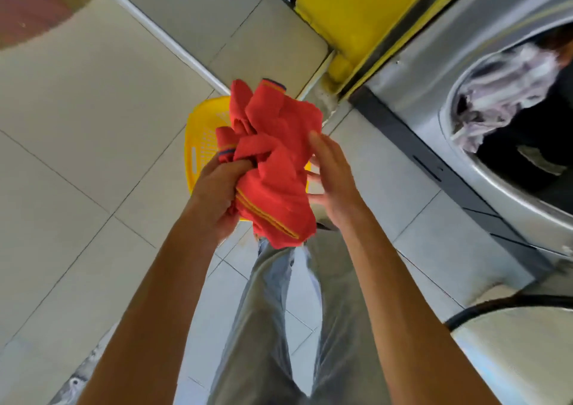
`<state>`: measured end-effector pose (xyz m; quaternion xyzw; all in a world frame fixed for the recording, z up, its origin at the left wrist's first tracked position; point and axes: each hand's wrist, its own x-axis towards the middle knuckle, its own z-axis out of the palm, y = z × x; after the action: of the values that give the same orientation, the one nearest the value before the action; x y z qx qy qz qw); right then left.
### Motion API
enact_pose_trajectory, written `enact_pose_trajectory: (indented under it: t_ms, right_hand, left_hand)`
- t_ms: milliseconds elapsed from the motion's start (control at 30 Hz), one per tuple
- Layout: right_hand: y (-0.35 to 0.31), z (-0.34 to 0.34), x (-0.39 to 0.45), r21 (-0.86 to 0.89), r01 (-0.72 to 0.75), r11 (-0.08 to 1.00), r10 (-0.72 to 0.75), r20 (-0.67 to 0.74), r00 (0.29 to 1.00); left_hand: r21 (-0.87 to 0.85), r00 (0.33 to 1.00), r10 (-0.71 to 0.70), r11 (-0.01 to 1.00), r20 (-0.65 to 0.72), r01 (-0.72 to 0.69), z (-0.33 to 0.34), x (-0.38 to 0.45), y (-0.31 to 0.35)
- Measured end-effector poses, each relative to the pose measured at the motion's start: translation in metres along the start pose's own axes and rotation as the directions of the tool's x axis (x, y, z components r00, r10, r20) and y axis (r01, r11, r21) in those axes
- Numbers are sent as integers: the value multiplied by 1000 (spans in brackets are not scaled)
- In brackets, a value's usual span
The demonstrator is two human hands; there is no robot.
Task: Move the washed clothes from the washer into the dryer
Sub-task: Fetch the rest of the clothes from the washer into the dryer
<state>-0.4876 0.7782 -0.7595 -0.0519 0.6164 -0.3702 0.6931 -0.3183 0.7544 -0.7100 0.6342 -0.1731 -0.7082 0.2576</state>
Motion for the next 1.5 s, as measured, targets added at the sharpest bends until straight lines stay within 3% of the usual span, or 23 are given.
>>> enact_pose_trajectory:
  t_ms: [67, 133, 267, 400, 500, 600, 700, 800, 900, 1000, 1167, 1300, 1500]
  right_hand:
    - [-3, -16, -6, 200, -112, 973, 88, 124, 988]
    - [-3, -37, -14, 284, -155, 946, 121, 133, 984]
    - [-15, -119, -36, 316, -29, 948, 90, -180, 979]
    - [-32, -220, -59, 366, 135, 921, 12, -371, 929]
    - [-65, -298, -53, 302, 206, 931, -14, -535, 845]
    - [-117, -366, -34, 199, 231, 952, -54, -636, 770]
    - [-167, -426, -17, 147, 243, 959, -102, -619, 778]
    - [-193, -469, -7, 145, 137, 980, -18, -620, 784]
    - [-184, -475, 2, 92, 34, 995, 32, -627, 779]
    - [-142, -429, 11, -47, -9, 999, -21, -589, 808]
    - [-56, -286, 33, -256, -72, 964, -12, -312, 950]
    - [-12, -152, 58, -428, 17, 903, -19, -1, 1000]
    - [44, -2, 113, -660, 174, 731, -45, 208, 977]
  left_hand:
    - [93, 992, -39, 995, 119, 28, 28, -3, -1]
    - [193, 969, -86, 980, 230, 41, 58, -1, -7]
    - [329, 914, -186, 942, 360, 62, 137, 5, -29]
    - [396, 818, -255, 918, 515, 37, 243, 7, -54]
    - [422, 867, -198, 907, 456, -14, 327, 23, -73]
    - [450, 932, -49, 884, 359, -127, 411, 50, -81]
    - [488, 934, 89, 833, 347, -260, 484, 61, -75]
    - [551, 931, 179, 765, 317, -334, 510, 74, -69]
    - [570, 946, 134, 770, 296, -287, 476, 85, -69]
    - [690, 978, 86, 697, 189, -194, 388, 100, -81]
    - [808, 992, 20, 583, -121, 87, 200, 139, -121]
    - [710, 943, 48, 671, -329, 214, 73, 155, -134]
    - [422, 850, -31, 858, -526, 293, -3, 126, -103]
